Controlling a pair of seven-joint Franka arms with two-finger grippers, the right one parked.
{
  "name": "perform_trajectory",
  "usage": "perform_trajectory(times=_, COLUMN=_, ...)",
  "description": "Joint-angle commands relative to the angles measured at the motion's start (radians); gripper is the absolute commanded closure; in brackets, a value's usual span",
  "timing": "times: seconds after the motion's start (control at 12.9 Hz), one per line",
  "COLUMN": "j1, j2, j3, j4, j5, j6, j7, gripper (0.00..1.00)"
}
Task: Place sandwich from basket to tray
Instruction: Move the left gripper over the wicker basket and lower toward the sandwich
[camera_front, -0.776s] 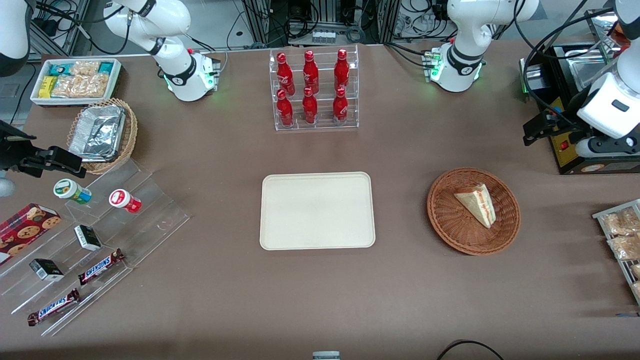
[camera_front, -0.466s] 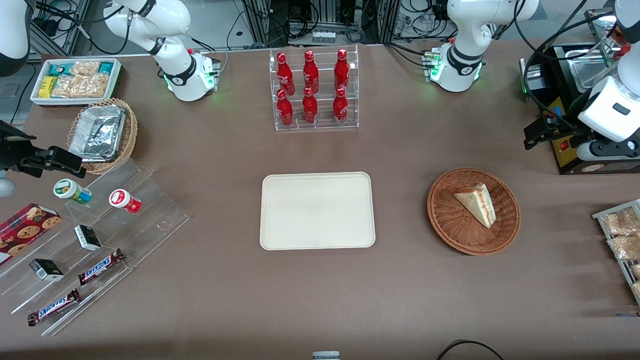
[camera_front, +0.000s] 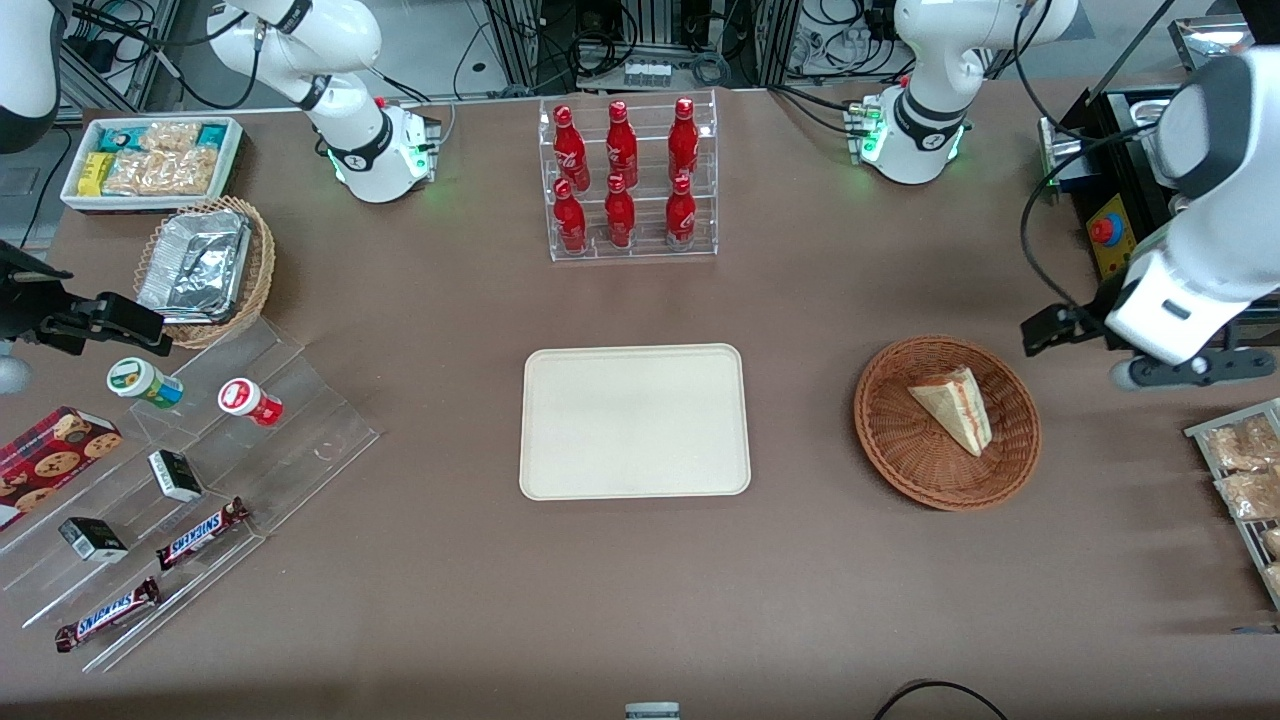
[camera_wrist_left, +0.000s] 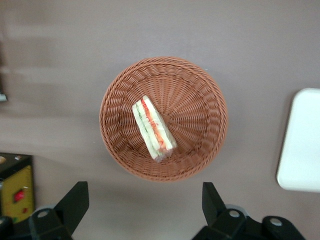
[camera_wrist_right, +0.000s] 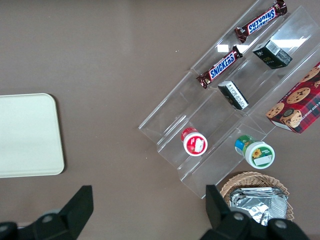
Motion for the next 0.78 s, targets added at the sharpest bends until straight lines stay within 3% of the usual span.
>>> perform_trajectory(times=0.0, j1=0.004, j2=-0.029, j3=-0.002, j4=-0.129, j5=0.011, j6=0.113, j7=-0.144, gripper=0.0)
perform_trajectory(times=0.39, j1=-0.004, j2=-0.014, j3=-0.002, j4=-0.393, j5=0.011, j6=0.424, j7=-0.327, gripper=0.0)
perform_trajectory(times=0.7, j1=-0.005, j2=0.031, j3=-0.003, j4=-0.41, j5=0.011, j6=0.457, j7=-0.433, gripper=0.0)
